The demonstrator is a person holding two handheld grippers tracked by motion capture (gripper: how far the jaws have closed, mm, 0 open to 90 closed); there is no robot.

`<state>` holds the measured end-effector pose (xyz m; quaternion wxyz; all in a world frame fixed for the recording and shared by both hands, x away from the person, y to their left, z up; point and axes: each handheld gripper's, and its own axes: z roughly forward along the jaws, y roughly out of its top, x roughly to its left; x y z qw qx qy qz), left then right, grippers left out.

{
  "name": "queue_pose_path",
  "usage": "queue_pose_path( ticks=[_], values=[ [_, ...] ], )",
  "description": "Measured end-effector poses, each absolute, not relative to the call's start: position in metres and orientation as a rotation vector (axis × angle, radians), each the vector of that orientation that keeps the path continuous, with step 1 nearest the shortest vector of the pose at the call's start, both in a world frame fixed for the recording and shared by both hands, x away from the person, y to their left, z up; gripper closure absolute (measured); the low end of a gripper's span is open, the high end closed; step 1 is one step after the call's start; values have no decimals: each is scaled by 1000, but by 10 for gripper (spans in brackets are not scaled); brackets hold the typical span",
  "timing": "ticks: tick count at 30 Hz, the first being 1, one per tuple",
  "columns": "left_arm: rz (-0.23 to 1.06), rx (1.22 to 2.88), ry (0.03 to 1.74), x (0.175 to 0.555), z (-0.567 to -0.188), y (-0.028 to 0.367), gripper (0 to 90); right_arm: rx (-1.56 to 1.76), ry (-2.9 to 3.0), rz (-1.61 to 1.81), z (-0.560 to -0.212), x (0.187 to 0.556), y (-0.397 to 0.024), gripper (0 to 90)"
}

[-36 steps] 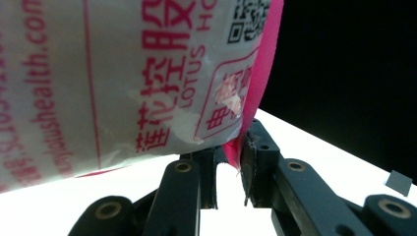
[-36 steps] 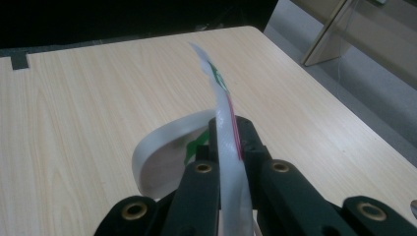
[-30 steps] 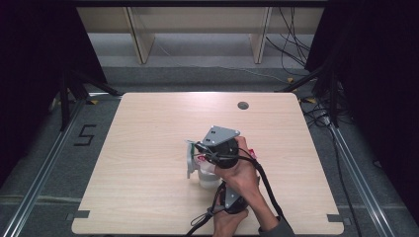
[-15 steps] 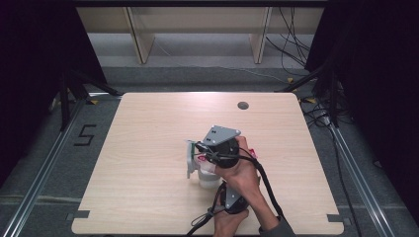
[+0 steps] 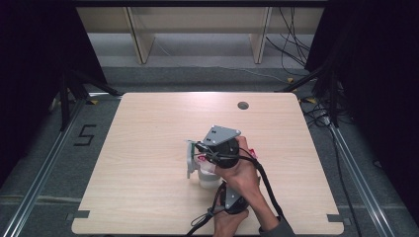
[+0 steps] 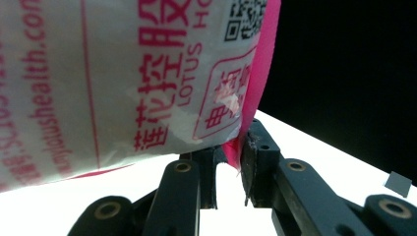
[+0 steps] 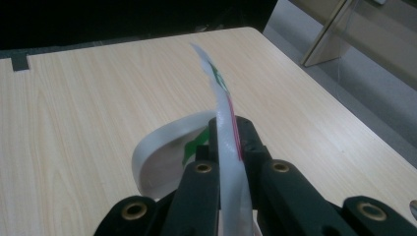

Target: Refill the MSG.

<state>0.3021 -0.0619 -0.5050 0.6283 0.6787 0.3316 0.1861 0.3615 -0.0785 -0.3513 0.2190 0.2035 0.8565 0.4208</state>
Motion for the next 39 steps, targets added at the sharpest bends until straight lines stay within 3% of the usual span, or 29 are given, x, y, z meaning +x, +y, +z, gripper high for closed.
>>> queue_pose_path(
  ticks=[11, 12, 19, 21, 24, 32, 34, 39],
  values=[
    [429, 1557, 759, 302, -505, -62, 771, 565, 2373, 1163, -351, 362, -78, 887],
    [438, 1625, 730, 303, -504, -57, 771, 549, 2373, 1159, -352, 362, -78, 887],
    [432, 1604, 730, 303, -503, -58, 770, 536, 2372, 1160, -352, 363, -78, 887],
    [402, 1509, 770, 302, -504, -65, 770, 556, 2372, 1166, -351, 362, -79, 887],
    [433, 1618, 723, 303, -503, -57, 770, 560, 2370, 1166, -351, 361, -79, 887],
    [437, 1614, 729, 302, -503, -58, 770, 550, 2372, 1155, -352, 362, -77, 887],
    [402, 1506, 769, 301, -504, -65, 770, 557, 2373, 1166, -350, 362, -79, 886],
    [429, 1553, 755, 302, -504, -63, 770, 547, 2360, 1162, -349, 362, -80, 886]
  ],
)
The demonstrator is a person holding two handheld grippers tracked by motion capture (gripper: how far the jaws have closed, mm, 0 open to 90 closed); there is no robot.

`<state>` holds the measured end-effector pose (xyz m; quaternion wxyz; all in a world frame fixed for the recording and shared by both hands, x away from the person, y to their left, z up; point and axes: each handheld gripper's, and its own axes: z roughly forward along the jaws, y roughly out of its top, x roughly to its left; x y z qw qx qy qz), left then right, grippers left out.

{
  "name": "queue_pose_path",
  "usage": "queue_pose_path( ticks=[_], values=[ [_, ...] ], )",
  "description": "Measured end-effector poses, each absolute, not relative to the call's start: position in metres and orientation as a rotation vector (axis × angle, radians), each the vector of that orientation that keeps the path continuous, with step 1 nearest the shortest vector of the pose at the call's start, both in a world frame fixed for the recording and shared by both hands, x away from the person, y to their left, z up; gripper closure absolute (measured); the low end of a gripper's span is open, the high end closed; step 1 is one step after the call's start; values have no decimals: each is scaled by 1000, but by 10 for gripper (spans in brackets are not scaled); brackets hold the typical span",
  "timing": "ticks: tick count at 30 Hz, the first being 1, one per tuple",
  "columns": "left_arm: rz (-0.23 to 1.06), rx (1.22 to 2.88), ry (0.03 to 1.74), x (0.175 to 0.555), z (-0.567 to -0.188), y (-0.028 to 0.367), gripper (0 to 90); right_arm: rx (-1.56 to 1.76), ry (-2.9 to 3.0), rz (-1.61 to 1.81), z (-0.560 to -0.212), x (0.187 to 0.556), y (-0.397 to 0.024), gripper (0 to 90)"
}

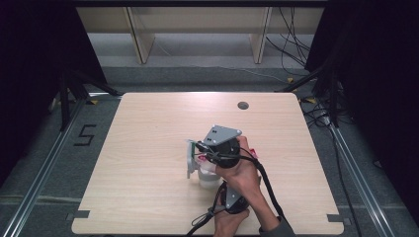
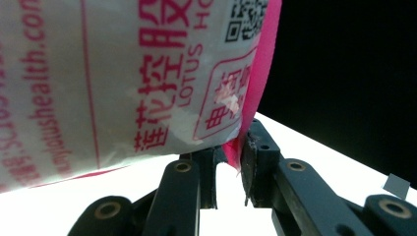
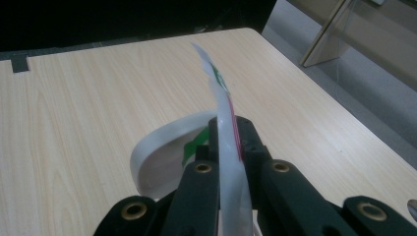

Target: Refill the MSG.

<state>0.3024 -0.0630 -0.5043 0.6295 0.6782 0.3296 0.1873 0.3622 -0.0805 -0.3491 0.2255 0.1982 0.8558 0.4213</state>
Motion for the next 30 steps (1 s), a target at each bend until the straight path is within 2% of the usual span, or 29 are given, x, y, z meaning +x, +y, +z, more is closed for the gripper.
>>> queue_pose_path(
  ticks=[4, 5, 8, 10, 16, 17, 22, 23, 30],
  values=[
    [433, 1613, 725, 302, -504, -58, 770, 548, 2364, 1164, -351, 363, -79, 886],
    [391, 1481, 775, 301, -505, -68, 770, 556, 2374, 1163, -351, 362, -79, 886],
    [445, 1528, 795, 302, -505, -63, 771, 567, 2376, 1172, -350, 362, -80, 886],
    [427, 1550, 762, 304, -505, -63, 770, 554, 2363, 1169, -350, 363, -81, 886],
    [405, 1485, 810, 303, -507, -65, 770, 576, 2362, 1192, -349, 363, -85, 888],
    [393, 1434, 831, 302, -508, -69, 770, 581, 2363, 1196, -349, 363, -85, 888],
    [397, 1444, 839, 303, -509, -67, 765, 579, 2360, 1228, -345, 364, -92, 890],
    [433, 1534, 814, 303, -510, -60, 765, 595, 2343, 1233, -345, 363, -93, 890],
    [444, 1554, 818, 304, -512, -56, 758, 585, 2331, 1275, -340, 363, -103, 892]
  ],
)
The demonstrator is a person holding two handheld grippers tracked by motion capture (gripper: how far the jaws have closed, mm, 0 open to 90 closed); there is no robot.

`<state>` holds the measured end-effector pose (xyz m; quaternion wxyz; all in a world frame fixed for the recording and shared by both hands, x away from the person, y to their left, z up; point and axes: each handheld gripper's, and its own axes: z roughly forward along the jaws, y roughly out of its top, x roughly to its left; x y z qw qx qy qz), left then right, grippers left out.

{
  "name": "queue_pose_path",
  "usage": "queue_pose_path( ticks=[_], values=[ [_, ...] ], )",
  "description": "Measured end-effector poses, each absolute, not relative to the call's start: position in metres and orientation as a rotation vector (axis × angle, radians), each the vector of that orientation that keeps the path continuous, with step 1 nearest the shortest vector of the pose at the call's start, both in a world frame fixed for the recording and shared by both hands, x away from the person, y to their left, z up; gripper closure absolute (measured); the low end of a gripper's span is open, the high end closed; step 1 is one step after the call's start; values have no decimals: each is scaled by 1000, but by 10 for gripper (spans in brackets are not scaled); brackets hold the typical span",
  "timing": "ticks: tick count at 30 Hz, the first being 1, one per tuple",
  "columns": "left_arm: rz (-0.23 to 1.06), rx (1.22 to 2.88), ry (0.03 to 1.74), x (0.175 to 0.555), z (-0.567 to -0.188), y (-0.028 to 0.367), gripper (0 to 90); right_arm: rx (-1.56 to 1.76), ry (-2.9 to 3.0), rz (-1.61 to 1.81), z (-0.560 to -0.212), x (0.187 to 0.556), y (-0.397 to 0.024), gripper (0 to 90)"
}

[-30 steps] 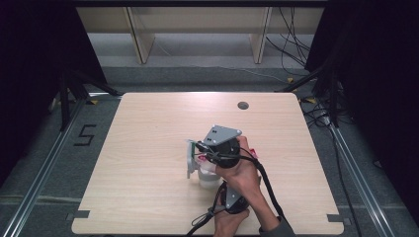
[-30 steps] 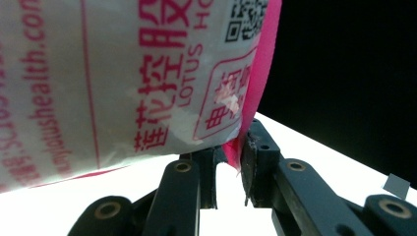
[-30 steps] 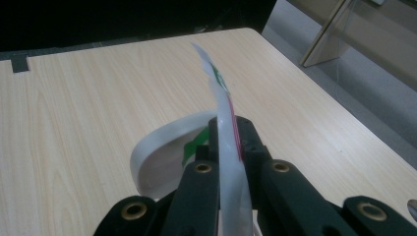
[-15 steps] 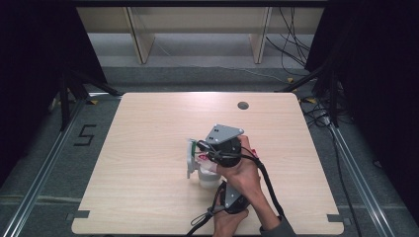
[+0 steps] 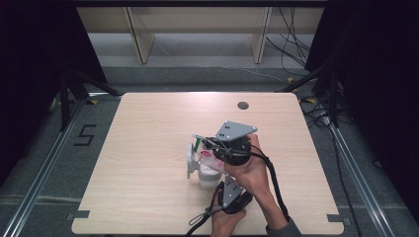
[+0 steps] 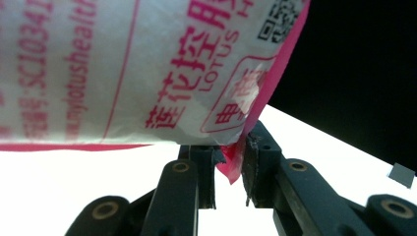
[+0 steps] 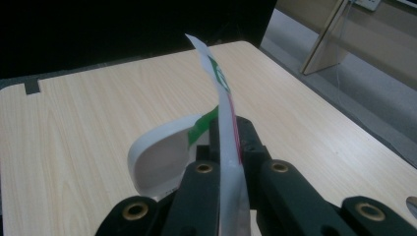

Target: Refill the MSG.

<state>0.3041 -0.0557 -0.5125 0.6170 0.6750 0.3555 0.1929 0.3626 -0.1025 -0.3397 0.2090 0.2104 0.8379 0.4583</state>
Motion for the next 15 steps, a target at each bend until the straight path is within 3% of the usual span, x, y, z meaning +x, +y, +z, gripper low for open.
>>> queue_pose_path(
  ticks=[15],
  values=[
    [445, 1587, 809, 303, -515, -48, 702, 625, 2291, 1356, -331, 354, -127, 899]
  ],
)
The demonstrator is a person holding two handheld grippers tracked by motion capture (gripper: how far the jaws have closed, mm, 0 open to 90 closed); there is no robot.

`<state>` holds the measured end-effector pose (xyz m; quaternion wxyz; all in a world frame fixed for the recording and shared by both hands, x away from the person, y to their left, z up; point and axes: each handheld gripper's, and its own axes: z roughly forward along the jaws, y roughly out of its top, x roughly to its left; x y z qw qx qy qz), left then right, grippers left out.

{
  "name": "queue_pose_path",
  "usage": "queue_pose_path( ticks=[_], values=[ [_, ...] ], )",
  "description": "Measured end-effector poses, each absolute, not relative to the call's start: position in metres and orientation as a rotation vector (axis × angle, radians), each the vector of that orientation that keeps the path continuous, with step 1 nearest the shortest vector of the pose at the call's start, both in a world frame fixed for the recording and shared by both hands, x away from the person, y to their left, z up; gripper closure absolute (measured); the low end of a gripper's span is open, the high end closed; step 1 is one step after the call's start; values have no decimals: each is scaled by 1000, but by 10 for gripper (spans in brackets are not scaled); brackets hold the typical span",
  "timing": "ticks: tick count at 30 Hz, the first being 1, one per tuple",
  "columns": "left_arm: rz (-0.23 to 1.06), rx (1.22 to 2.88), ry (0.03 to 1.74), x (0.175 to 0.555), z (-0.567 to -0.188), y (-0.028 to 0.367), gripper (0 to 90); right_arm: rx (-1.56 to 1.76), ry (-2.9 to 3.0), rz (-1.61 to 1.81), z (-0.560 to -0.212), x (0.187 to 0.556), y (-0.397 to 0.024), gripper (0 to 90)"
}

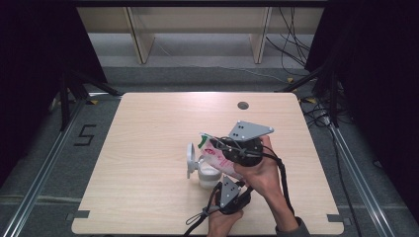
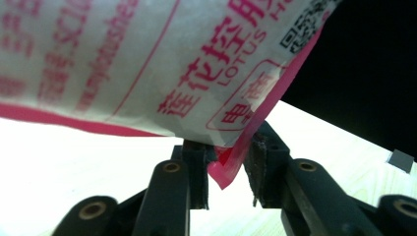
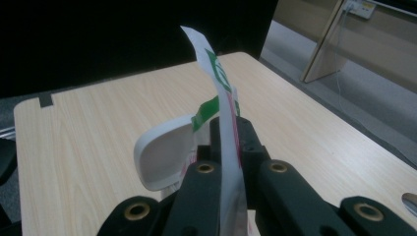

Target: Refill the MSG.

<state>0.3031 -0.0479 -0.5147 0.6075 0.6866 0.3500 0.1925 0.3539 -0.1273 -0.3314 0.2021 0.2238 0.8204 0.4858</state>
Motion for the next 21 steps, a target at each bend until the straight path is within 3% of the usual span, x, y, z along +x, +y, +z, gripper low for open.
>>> queue_pose_path(
  ticks=[21],
  values=[
    [457, 1680, 761, 303, -512, -34, 502, 699, 2242, 1584, -329, 352, -175, 900]
  ],
)
